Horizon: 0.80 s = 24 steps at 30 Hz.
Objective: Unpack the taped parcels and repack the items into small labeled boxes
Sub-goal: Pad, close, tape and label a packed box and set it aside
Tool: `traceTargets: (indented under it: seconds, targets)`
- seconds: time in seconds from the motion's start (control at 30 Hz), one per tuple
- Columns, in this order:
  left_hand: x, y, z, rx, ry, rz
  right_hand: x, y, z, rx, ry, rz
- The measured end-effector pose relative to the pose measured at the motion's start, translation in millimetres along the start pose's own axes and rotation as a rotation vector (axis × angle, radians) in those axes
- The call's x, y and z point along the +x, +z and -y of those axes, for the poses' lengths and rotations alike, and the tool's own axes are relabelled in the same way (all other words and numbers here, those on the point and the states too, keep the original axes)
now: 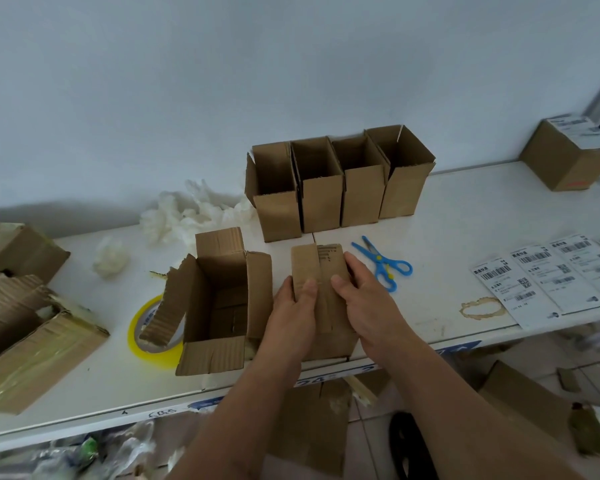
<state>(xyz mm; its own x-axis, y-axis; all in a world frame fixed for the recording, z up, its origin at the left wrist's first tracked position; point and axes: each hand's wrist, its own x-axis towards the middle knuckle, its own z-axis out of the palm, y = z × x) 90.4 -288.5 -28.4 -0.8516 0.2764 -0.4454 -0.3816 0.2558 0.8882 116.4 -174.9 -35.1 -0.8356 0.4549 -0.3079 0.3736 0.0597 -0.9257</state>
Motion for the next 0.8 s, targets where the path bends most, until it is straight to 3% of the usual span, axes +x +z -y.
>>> traceTargets:
  seconds: [0.47, 0.63, 0.8]
  targets:
    - [-1, 0, 3, -0.057, -0.003, -0.051, 9, 1, 3, 0.000, -0.013, 0.073]
    - [0, -5, 4, -0.012, -0.013, 0.014, 27, 1, 21, -0.109, 0.128, 0.100]
    - [-3, -9, 3, -0.053, -0.015, 0.096, 36, 7, 27, -0.223, 0.098, 0.093]
